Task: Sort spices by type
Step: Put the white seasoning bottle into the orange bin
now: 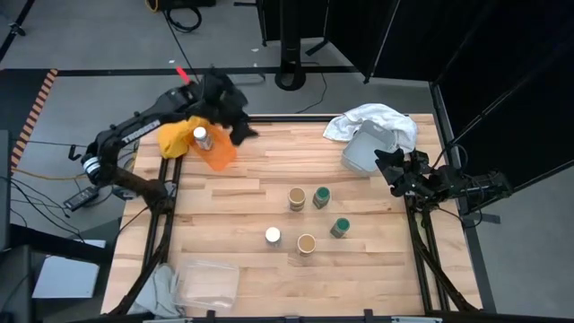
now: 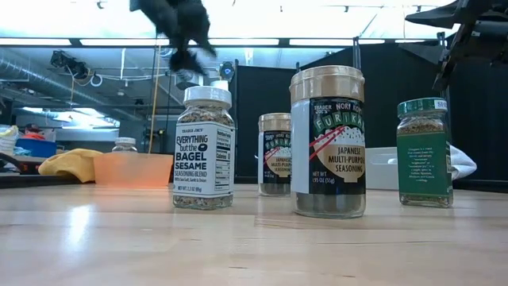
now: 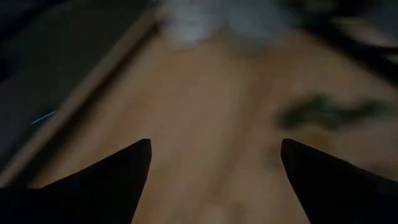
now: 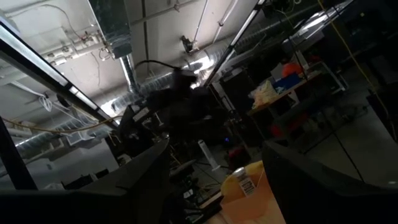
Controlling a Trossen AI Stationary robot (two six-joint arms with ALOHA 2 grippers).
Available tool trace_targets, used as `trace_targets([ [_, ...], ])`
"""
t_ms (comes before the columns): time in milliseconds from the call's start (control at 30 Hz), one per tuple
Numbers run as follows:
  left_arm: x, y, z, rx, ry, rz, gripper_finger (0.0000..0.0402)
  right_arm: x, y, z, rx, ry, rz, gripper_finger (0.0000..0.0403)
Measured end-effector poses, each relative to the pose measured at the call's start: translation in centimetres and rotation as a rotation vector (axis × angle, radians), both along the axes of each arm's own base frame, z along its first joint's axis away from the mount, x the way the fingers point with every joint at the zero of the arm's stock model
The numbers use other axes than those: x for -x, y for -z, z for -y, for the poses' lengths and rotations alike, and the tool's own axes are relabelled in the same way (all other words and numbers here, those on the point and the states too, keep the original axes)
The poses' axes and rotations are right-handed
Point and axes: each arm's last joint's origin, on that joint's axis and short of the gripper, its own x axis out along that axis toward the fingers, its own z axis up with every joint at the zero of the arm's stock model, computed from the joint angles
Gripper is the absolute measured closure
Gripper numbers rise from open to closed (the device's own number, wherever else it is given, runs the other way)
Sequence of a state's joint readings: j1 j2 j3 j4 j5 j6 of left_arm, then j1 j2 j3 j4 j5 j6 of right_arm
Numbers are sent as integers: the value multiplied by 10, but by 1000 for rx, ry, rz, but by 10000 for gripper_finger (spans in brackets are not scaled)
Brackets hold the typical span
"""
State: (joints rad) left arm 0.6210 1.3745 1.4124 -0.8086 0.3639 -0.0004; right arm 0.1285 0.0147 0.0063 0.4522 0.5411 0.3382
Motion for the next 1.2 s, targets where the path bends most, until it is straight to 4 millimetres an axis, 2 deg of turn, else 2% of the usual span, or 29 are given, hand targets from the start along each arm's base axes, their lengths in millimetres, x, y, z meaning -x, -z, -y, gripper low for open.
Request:
trace_targets([
  [133,-15,-10,53,-42,210,31,37,0,0,0,0,0,0,142],
  [300,-31,-13,114,-168,350,13,37,0,0,0,0,0,0,142],
  [400,-37,-5,145,-240,400,-15,37,0,0,0,0,0,0,142],
  [500,-41,10,166,-270,438,-34,37,0,0,0,0,1,0,142],
  [700,-49,41,191,-231,460,48,37,0,1,0,-1,1,-8,142],
  [1000,-49,105,206,-142,415,146,37,-1,2,0,-5,-3,-23,142],
  [1200,-43,125,220,-121,402,208,37,-1,3,0,-6,-3,-25,142],
])
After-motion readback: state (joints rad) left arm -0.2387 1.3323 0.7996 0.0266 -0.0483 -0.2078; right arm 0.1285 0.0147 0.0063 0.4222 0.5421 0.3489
